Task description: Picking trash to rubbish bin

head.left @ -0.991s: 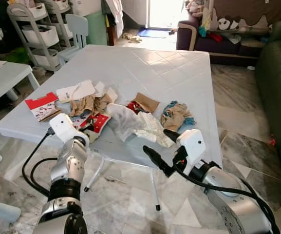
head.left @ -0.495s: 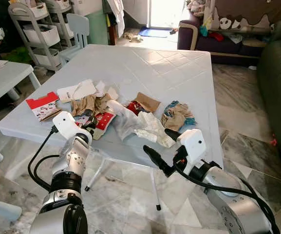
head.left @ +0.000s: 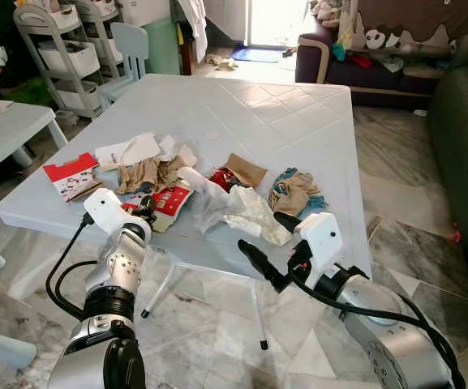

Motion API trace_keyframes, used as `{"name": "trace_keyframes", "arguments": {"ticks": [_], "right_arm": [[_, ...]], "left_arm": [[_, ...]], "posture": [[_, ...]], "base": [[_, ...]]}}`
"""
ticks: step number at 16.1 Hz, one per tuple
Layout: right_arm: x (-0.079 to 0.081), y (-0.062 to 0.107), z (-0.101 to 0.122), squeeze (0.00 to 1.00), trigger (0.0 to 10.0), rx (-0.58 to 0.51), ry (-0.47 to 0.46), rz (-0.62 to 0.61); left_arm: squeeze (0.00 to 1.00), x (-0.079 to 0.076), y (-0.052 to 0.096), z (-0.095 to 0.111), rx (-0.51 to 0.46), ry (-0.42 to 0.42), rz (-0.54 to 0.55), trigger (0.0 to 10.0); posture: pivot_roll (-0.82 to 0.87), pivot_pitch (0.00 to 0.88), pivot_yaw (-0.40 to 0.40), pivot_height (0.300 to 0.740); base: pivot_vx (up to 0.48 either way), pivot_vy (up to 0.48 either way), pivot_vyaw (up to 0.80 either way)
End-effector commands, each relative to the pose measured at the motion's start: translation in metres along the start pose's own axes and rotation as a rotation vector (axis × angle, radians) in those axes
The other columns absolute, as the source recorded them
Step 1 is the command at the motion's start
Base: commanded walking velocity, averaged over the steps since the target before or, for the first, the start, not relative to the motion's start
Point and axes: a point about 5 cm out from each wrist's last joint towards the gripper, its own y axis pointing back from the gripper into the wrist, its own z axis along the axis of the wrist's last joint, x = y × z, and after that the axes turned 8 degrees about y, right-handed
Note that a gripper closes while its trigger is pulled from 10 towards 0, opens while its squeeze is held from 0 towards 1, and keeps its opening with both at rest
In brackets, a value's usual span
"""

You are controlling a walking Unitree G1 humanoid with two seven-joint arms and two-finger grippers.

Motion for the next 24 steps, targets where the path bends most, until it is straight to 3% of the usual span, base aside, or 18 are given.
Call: {"name": "trace_keyframes", "arguments": {"ticks": [1, 14, 24], "right_arm": [[0.0, -0.001, 0.005, 0.0, 10.0, -0.02, 0.012, 0.002], [-0.001, -0.002, 0.005, 0.0, 10.0, -0.022, -0.005, -0.007], [-0.001, -0.002, 0.005, 0.0, 10.0, -0.028, -0.022, 0.014]], "left_arm": [[0.0, -0.002, -0.001, -0.005, 0.023, 0.017, 0.003, 0.0], [0.0, -0.003, -0.001, -0.003, -0.026, 0.097, 0.015, 0.0], [0.0, -0.015, 0.004, 0.007, -0.164, 0.055, -0.028, 0.0]], "posture": [[-0.18, 0.0, 0.017, 0.74], [-0.19, 0.0, 0.018, 0.74], [-0.18, 0.0, 0.014, 0.74]], "base": [[0.0, 0.0, 0.0], [0.0, 0.0, 0.0], [0.0, 0.0, 0.0]]}}
